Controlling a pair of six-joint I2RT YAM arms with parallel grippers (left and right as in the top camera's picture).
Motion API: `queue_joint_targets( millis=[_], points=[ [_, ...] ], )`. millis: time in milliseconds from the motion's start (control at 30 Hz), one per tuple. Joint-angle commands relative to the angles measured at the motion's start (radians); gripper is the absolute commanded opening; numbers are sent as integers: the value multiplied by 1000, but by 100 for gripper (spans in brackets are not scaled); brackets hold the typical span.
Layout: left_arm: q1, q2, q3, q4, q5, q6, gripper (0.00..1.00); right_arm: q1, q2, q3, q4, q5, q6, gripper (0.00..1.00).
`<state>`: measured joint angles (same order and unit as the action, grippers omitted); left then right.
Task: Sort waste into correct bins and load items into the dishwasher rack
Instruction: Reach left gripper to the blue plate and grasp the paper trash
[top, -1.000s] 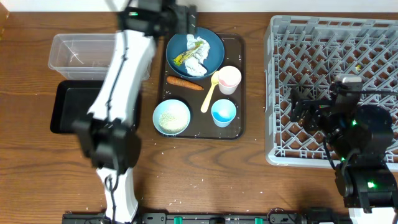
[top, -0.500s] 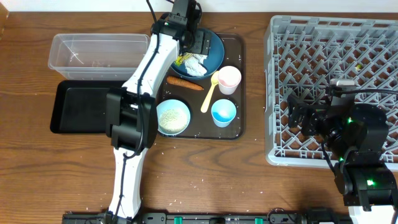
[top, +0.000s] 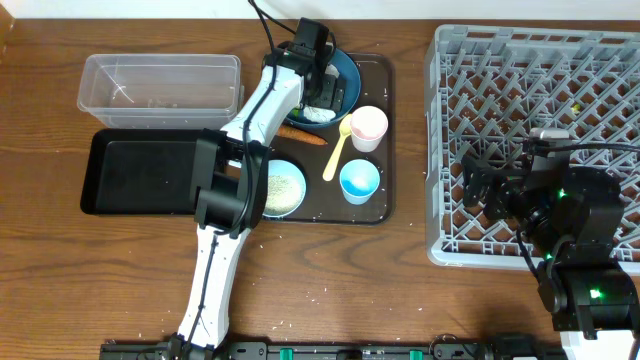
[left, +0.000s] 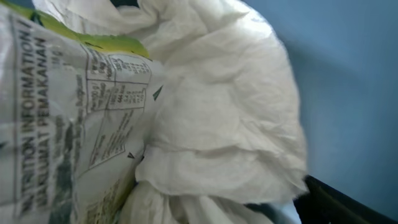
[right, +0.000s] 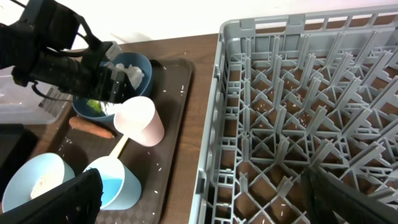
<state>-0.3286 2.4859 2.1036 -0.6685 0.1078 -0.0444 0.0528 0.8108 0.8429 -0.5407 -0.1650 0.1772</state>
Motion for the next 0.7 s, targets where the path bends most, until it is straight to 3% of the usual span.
queue_joint_targets(
  millis=[0,67,100,167,200,333,667],
  points=[
    [2,27,26,0,-13,14,95,6,-3,24,-6,-8,9,99],
    [2,45,26,0,-12,14,85,6,-3,24,-10,-8,9,99],
    [2,56,26,-1,-12,14,74,6,-3,24,-11,-8,9,99],
    [2,60,26,-5,-12,14,42,6,-3,24,-14,-8,9,99],
    [2,60,26,-5,-11,14,33,6,-3,24,-17,-8,9,99],
    [2,40,29,-3,-11,14,9,6,-3,24,-20,-8,9,99],
    [6,-193,29,-19,-12,-28,6,6,-3,24,-20,-8,9,99]
  ],
)
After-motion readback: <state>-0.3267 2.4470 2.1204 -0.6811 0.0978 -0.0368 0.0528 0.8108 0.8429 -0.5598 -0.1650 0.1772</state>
